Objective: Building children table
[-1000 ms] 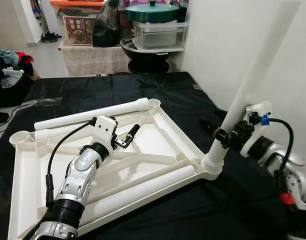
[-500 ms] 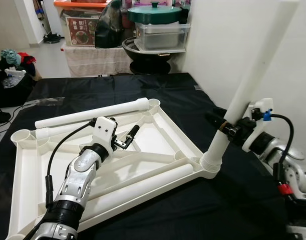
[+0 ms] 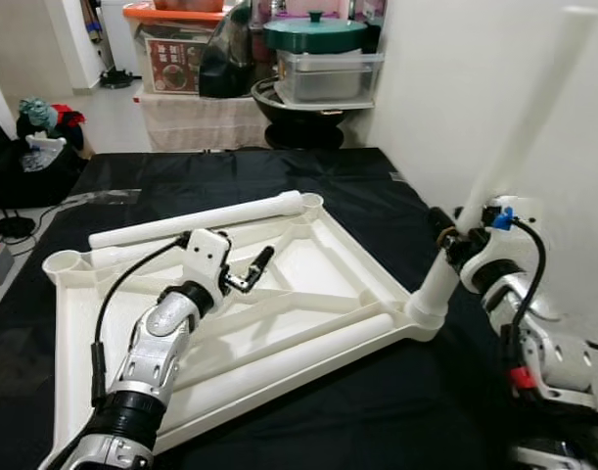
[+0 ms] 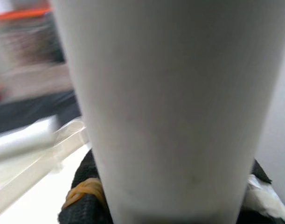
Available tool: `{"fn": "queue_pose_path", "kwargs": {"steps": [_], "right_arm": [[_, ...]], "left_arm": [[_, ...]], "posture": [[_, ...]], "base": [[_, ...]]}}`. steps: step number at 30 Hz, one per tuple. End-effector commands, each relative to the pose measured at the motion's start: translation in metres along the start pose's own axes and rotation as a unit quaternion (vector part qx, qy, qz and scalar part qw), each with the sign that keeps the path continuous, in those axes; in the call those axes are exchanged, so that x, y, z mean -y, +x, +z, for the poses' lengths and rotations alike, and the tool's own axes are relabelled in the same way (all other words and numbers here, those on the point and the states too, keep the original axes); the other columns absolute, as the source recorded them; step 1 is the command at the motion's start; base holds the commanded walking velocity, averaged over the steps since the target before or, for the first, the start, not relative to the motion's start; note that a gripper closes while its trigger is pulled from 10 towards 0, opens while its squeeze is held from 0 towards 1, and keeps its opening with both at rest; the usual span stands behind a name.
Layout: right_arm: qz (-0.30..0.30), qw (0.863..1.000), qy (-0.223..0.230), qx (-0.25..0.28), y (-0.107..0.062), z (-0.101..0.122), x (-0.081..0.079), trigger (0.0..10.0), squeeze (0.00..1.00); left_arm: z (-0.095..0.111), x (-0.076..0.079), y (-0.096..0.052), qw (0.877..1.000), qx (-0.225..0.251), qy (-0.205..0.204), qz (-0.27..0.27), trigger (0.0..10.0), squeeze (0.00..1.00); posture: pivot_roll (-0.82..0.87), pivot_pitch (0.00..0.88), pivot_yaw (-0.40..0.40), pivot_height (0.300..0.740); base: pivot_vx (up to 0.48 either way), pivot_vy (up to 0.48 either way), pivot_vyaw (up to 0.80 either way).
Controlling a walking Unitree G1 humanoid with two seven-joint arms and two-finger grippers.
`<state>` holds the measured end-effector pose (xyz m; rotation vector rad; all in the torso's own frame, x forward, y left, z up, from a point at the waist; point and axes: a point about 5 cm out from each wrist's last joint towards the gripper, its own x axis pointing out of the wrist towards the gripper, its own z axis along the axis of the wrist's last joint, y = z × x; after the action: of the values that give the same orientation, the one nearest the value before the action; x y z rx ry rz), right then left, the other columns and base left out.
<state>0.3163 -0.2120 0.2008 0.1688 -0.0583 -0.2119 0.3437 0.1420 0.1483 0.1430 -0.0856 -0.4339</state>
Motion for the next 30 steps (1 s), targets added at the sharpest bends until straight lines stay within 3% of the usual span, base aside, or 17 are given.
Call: {"fn": "queue_pose_path", "kwargs": {"steps": [1, 5, 7, 8, 10, 11, 12, 15, 16, 17, 18, 19, 21, 22, 25, 28, 30], "right_arm": [[-0.052, 0.996, 0.020, -0.072, -0.008, -0.032, 0.005, 0.0, 0.00], [-0.048, 0.994, 0.041, -0.088, -0.024, -0.048, -0.030, 0.0, 0.00], [-0.048, 0.994, 0.041, -0.088, -0.024, -0.048, -0.030, 0.0, 0.00], [-0.044, 0.994, 0.043, -0.091, -0.025, -0.048, -0.034, 1.9, 0.00], [-0.044, 0.994, 0.043, -0.091, -0.025, -0.048, -0.034, 1.9, 0.00], [-0.030, 0.995, 0.038, -0.092, -0.023, -0.046, -0.037, 4.8, 0.00], [-0.013, 0.996, 0.029, -0.086, -0.020, -0.040, -0.038, 10.0, 0.00], [-0.003, 0.997, 0.028, -0.072, -0.018, -0.033, -0.036, 10.0, 0.00], [-0.006, 0.998, 0.031, -0.062, -0.019, -0.027, -0.033, 10.0, 0.78], [-0.004, 0.998, 0.028, -0.052, -0.018, -0.020, -0.029, 10.0, 1.00], [-0.003, 0.999, 0.025, -0.046, -0.018, -0.017, -0.027, 10.0, 1.00], [0.007, 0.999, 0.028, -0.037, -0.018, -0.011, -0.024, 10.0, 0.71], [0.015, 0.999, 0.030, -0.030, -0.017, -0.007, -0.022, 10.0, 0.71], [0.032, 0.999, 0.016, -0.014, -0.016, -0.001, -0.016, 10.0, 0.00], [0.124, 0.992, 0.027, 0.016, -0.016, 0.013, -0.006, 10.0, 0.00], [0.285, 0.958, -0.025, 0.006, -0.024, 0.018, 0.007, 10.0, 0.00], [0.304, 0.952, -0.032, 0.001, -0.025, 0.017, 0.009, 10.0, 0.00]], "left_arm": [[-0.001, 0.004, 0.001, 1.000, -0.002, 0.005, -0.007, 10.0, 0.00], [0.000, 0.001, 0.002, 1.000, -0.003, 0.008, -0.006, 10.0, 0.00], [0.000, 0.001, 0.002, 1.000, -0.003, 0.008, -0.006, 10.0, 0.00], [0.001, 0.000, 0.002, 1.000, -0.003, 0.010, -0.005, 10.0, 0.00], [0.001, 0.000, 0.002, 1.000, -0.003, 0.010, -0.005, 10.0, 0.00], [0.001, -0.002, 0.002, 1.000, -0.003, 0.010, -0.002, 10.0, 0.00], [0.000, 0.000, 0.003, 1.000, -0.004, 0.008, -0.003, 10.0, 0.00], [-0.002, 0.002, 0.002, 1.000, -0.004, 0.006, -0.004, 10.0, 0.00], [-0.002, 0.003, 0.002, 1.000, -0.005, 0.004, -0.005, 10.0, 0.00], [-0.003, 0.003, 0.002, 1.000, -0.006, 0.003, -0.006, 10.0, 0.00], [-0.003, 0.002, 0.002, 1.000, -0.006, 0.003, -0.005, 10.0, 0.00], [-0.003, 0.001, 0.002, 1.000, -0.007, 0.003, -0.005, 10.0, 0.00], [-0.002, 0.000, 0.002, 1.000, -0.007, 0.003, -0.005, 10.0, 0.00], [-0.002, 0.000, 0.002, 1.000, -0.007, 0.004, -0.006, 10.0, 0.00], [-0.002, 0.000, 0.002, 1.000, -0.007, 0.005, -0.007, 10.0, 0.00], [-0.002, 0.004, 0.003, 1.000, -0.006, 0.006, -0.011, 10.0, 0.00], [-0.002, 0.005, 0.004, 1.000, -0.006, 0.006, -0.012, 10.0, 0.00]], "posture": [[0.03, 0.000, -0.048, 0.740], [0.03, 0.000, -0.052, 0.740], [0.03, 0.000, -0.052, 0.740], [0.03, 0.000, -0.052, 0.740], [0.03, 0.000, -0.052, 0.740], [0.02, 0.000, -0.051, 0.740], [0.02, 0.000, -0.052, 0.740], [0.02, 0.000, -0.053, 0.740], [0.02, 0.000, -0.054, 0.740], [0.01, 0.000, -0.051, 0.740], [0.01, 0.000, -0.050, 0.740], [0.01, 0.000, -0.049, 0.740], [0.01, 0.000, -0.049, 0.740], [0.01, 0.000, -0.047, 0.740], [0.01, 0.000, -0.042, 0.740], [0.01, 0.000, -0.041, 0.740], [0.01, 0.000, -0.043, 0.740]], "base": [[0.000, 0.000, 0.00], [0.000, 0.000, 0.00], [0.000, 0.000, 0.00], [0.000, 0.000, 0.00], [0.000, 0.000, 0.00], [0.000, 0.000, 0.00], [0.000, 0.000, 0.00], [0.000, 0.000, 0.00], [0.000, 0.000, 0.00], [0.000, 0.000, 0.00], [0.000, 0.000, 0.00], [0.000, 0.000, 0.00], [0.000, 0.000, 0.00], [0.000, 0.000, 0.00], [0.000, 0.000, 0.00], [0.000, 0.000, 0.00], [0.000, 0.000, 0.00]]}}
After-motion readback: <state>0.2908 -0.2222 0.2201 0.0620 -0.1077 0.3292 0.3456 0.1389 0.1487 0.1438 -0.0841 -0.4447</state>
